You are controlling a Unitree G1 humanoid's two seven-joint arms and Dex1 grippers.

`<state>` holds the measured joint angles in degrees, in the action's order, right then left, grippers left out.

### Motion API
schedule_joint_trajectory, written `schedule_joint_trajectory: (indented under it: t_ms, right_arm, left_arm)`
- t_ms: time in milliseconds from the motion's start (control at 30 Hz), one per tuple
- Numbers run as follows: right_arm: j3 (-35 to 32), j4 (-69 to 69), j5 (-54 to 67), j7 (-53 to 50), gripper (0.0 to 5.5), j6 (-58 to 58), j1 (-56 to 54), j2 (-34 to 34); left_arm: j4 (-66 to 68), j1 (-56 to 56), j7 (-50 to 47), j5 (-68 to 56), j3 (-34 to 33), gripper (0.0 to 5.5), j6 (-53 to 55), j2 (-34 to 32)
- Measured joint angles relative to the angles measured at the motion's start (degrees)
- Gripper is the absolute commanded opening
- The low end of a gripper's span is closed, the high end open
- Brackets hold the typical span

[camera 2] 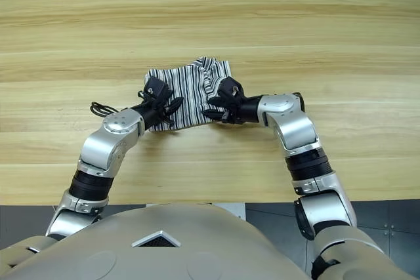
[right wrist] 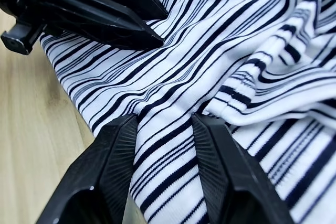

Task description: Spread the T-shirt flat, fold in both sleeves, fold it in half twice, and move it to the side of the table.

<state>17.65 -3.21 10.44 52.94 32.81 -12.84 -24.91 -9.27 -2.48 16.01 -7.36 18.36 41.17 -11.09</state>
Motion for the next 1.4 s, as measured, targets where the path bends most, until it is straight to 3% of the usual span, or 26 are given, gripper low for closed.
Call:
schedule_joint_trajectory:
  t_ms: [700, 1067, 1400]
  right_arm:
    - [-9.0, -8.4, 5.8, -4.8, 1.88, 7.0, -6.9, 4.1]
    - [-18.6, -19.5, 7.9, -20.8, 1.88, 3.5, -13.1, 15.9]
    - [-23.0, -27.7, 7.6, -28.7, 1.88, 4.9, -17.0, 17.2]
  left_arm:
    - [-0.2, 0.1, 0.5, 0.2, 0.6, 1.74, -0.1, -0.3]
    - [-0.1, 0.2, 0.6, 0.3, 1.0, 1.74, -0.7, -0.1]
    - [-0.3, 0.6, 0.6, 0.3, 1.2, 1.74, -1.3, 0.0]
